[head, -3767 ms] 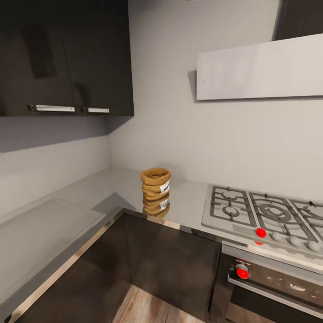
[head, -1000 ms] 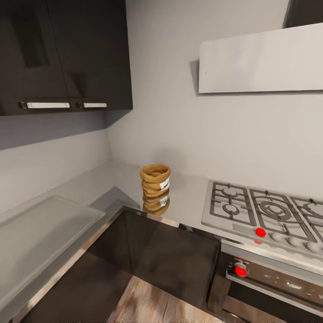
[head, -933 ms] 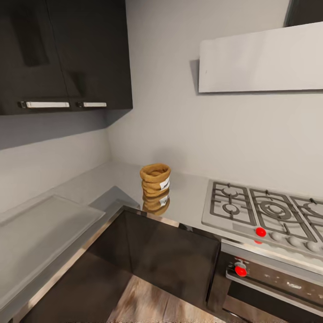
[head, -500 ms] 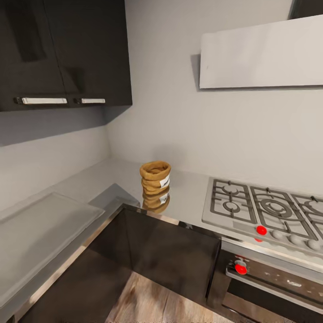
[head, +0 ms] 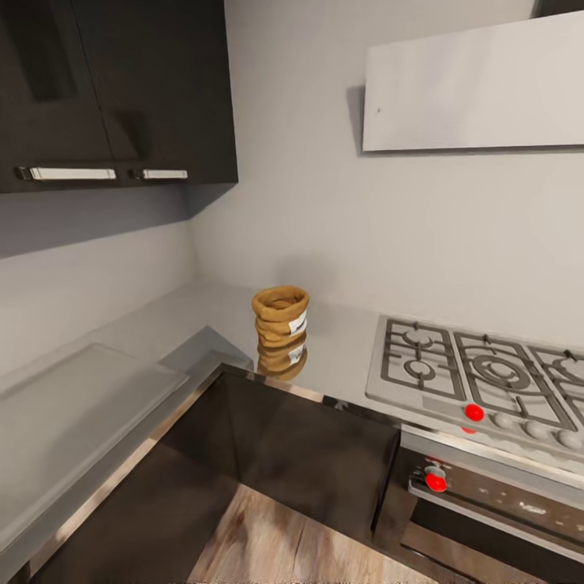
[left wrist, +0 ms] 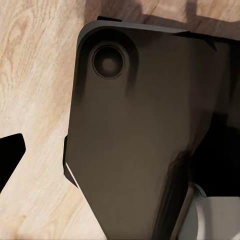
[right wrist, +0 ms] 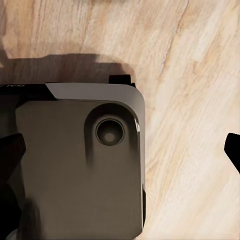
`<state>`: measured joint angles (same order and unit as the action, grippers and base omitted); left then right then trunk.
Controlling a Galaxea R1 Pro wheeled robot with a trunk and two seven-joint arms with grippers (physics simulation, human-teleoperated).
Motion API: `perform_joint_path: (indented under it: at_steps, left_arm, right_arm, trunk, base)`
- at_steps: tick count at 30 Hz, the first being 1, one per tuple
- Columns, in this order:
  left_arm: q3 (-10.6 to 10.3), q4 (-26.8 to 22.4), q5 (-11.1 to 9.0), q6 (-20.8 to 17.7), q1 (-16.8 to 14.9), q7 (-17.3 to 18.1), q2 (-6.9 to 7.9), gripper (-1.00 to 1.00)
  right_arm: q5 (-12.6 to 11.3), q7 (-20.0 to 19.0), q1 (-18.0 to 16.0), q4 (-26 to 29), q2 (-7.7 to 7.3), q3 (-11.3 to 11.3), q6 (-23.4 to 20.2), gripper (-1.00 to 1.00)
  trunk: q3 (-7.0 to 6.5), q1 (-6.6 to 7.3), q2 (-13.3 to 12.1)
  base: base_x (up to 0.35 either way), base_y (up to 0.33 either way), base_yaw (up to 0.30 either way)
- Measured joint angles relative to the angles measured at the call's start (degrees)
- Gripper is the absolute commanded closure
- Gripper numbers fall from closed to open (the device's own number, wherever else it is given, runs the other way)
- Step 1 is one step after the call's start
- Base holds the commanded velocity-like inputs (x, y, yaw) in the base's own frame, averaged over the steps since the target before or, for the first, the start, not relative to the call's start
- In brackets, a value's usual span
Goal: In the kitchen, take the popcorn bag from the countertop, put it into the microwave, and heat it until the popcorn is cooked so the cooked popcorn ends up inside the bag.
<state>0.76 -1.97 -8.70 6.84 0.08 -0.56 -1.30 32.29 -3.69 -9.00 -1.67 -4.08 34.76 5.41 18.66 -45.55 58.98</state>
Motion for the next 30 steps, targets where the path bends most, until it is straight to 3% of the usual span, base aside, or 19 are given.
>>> perform_joint_path:
  at_steps: [30]
  left_arm:
    - [0.0, 0.0, 0.1, 0.0, 0.0, 0.1, 0.0, -1.0]
  right_arm:
    - [0.0, 0.0, 0.0, 0.0, 0.01, 0.0, 0.0, -1.0]
  trunk:
    - [2.73, 0.0, 0.0]
  base:
    - [0.0, 0.0, 0.0]
